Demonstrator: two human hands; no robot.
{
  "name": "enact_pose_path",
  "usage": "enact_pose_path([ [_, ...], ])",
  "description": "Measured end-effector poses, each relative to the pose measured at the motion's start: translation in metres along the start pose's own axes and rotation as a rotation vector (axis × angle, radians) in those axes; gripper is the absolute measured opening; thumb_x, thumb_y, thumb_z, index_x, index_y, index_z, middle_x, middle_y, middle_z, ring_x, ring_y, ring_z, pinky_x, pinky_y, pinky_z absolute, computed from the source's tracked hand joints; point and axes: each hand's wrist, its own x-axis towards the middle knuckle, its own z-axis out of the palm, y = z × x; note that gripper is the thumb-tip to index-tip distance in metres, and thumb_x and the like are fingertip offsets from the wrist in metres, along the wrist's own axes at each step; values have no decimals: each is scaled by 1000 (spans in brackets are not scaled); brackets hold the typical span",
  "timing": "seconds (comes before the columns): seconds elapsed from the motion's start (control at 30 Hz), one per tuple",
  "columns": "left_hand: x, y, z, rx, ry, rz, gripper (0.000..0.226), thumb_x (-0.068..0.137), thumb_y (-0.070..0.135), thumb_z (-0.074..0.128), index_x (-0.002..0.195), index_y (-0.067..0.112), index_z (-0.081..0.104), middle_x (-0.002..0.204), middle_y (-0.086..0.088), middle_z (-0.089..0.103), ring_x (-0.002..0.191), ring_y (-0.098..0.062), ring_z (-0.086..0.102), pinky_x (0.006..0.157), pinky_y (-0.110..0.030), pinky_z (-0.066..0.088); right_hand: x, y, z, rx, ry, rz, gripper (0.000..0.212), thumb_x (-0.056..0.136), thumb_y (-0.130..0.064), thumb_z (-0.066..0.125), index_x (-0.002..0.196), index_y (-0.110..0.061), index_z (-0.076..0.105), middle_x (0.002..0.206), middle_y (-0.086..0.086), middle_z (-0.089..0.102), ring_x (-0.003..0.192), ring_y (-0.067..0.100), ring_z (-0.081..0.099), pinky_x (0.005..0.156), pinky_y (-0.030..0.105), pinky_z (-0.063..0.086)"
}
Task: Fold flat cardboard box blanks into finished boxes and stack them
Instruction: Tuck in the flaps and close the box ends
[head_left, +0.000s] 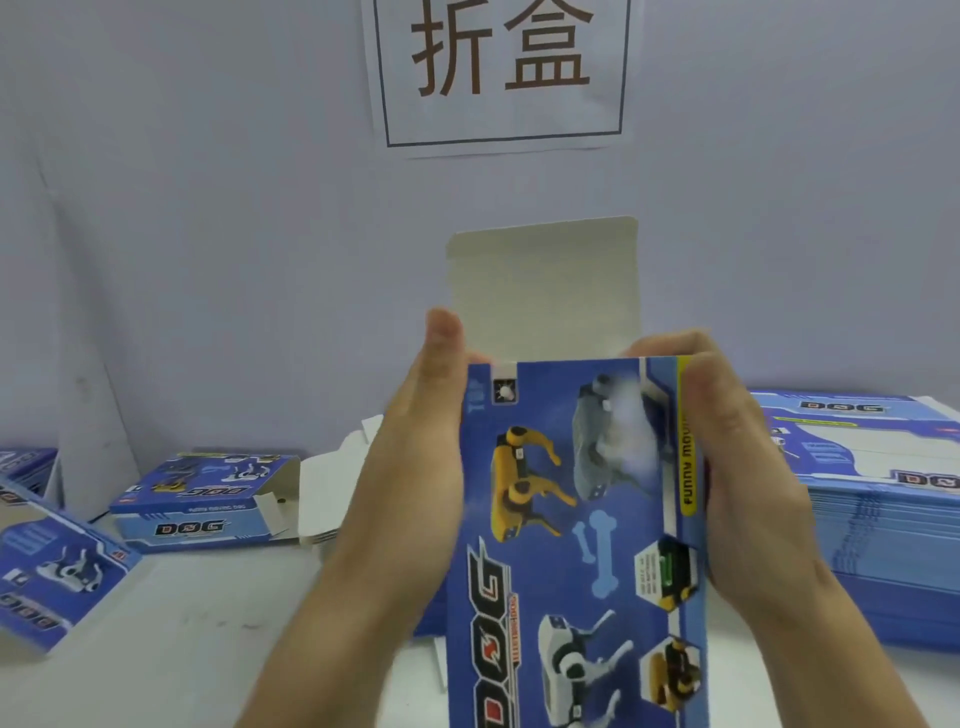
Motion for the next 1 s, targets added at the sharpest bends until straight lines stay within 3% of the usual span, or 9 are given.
enact_pose_path([
  [0.13,1,-11,19,-57,197,23,32,94,40,49,77,14,58,72,-7,60,68,-23,58,66,-40,48,5,-6,0,-22,85,146,55,73,-61,65,85,-8,54,74,22,47,68,40,48,68,43,40],
  [0.23,4,-12,20,-72,231,57,18,90,31,46,89,40,60,63,3,61,59,-18,62,54,-35,52,8,-1,-2,-47,168,133,33,67,-44,55,94,-26,58,70,6,47,67,25,46,63,40,39],
  [0.33,5,-12,16,-79,162,69,44,101,22,40,103,65,51,54,23,60,56,-4,66,53,-24,57,7,3,-2,-25,161,131,52,76,-33,46,124,-49,55,80,-18,63,81,17,62,75,38,50],
  [0.43,7,-16,15,-73,140,76,37,99,29,42,93,57,64,71,19,69,67,-4,68,65,-32,58,8,3,1,-43,167,80,29,79,-30,43,96,-38,65,86,-7,65,92,23,60,86,51,47],
  [0.5,5,-17,15,-157,124,105,27,88,35,43,88,30,70,83,-7,71,74,-24,68,71,-44,53,8,2,2,-57,151,64,16,79,-28,41,82,-23,56,87,18,51,83,37,45,76,51,39],
  [0.63,1,-17,16,-398,31,49,50,78,47,51,97,4,64,89,-28,64,75,-34,66,63,-42,57,3,3,-1,145,71,98,32,80,-37,46,88,-7,54,88,22,48,81,25,52,66,30,50],
  [0.73,3,-18,19,-232,44,134,32,80,44,59,93,14,61,91,-28,60,82,-35,68,74,-53,56,0,6,-1,182,24,89,34,93,-40,45,94,-8,58,86,20,55,77,23,66,66,31,57],
  [0.83,7,-18,17,-167,82,175,12,87,35,52,93,31,62,96,-17,61,88,-35,72,71,-47,57,3,6,1,80,68,58,27,94,-35,45,101,-12,60,87,25,62,79,29,69,68,40,56],
  [1.0,8,-20,13,-133,98,234,15,90,36,50,95,38,64,96,-9,66,88,-30,74,65,-39,60,4,2,3,64,116,14,19,94,-29,51,101,-17,64,74,-2,73,64,14,72,49,24,54],
])
